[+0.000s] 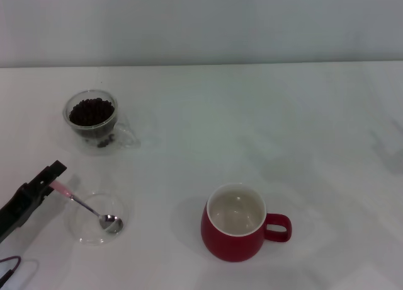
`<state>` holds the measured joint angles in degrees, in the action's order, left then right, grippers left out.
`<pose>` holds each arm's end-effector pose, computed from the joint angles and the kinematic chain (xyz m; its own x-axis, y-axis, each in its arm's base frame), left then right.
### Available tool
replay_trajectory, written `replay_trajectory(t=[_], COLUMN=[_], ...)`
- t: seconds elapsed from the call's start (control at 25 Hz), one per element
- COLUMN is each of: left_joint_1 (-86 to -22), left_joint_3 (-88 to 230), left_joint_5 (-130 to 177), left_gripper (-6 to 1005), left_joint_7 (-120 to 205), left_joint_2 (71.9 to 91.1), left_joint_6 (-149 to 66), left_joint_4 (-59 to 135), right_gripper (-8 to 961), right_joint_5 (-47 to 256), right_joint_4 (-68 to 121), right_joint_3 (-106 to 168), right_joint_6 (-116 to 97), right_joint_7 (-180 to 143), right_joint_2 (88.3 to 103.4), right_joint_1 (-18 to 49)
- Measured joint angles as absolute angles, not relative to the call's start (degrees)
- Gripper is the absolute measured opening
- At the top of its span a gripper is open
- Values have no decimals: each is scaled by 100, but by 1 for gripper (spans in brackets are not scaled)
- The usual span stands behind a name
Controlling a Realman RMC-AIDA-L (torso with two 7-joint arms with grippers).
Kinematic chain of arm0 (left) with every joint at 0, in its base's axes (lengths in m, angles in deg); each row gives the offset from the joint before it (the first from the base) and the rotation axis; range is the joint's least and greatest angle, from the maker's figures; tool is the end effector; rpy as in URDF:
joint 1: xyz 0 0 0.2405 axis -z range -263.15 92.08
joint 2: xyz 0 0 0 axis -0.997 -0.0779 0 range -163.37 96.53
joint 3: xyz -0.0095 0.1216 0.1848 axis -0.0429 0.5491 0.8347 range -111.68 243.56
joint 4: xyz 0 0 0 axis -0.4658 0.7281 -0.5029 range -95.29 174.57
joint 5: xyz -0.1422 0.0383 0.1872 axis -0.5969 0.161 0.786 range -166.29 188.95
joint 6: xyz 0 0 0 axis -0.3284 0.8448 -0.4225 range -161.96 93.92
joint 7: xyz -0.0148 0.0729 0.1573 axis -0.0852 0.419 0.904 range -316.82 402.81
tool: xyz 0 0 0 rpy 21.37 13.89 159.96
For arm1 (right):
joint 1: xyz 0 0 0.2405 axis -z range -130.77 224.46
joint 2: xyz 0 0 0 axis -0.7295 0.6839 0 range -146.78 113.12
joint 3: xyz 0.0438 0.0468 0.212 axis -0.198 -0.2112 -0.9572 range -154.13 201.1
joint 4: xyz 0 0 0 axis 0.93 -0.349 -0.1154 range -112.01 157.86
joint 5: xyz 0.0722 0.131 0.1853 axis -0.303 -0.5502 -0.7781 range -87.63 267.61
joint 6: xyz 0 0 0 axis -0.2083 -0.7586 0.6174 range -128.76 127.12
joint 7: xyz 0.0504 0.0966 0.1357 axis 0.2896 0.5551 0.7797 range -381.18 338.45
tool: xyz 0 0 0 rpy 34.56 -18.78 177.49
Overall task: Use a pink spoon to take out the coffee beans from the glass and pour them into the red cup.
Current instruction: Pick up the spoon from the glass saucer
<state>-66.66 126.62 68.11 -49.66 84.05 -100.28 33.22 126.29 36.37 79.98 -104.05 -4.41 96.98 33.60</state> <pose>-0.3548 0.3019 -0.0489 -0.2048 0.5390 0.8170 0.9654 -0.0261 0.2593 0.2998 0.2807 0.0999 0.6457 0.5474 -0.5323 -0.4670 -0.2683 -0.8425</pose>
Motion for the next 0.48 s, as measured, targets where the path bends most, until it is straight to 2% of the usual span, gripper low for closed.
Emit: replay_trajectory(t=[0.28,0.48], left_joint_1=[-6625,-6635], left_joint_3=[12667,12666], left_joint_5=[6812,6812], left_gripper=[764,527], left_joint_7=[-4962,-4947], left_joint_2=[8390,8379], left_joint_6=[-10022,-10011], left_joint_4=[3322,3323], right_gripper=[544,544], right_joint_5=[12629,12628], right_joint_4=[3637,3674], right_joint_3=[8000,8000], right_joint_6=[-10438,-10446], right_joint_7=[-441,-441], right_joint_2=[9707,9717], right_joint_1=[3359,3372])
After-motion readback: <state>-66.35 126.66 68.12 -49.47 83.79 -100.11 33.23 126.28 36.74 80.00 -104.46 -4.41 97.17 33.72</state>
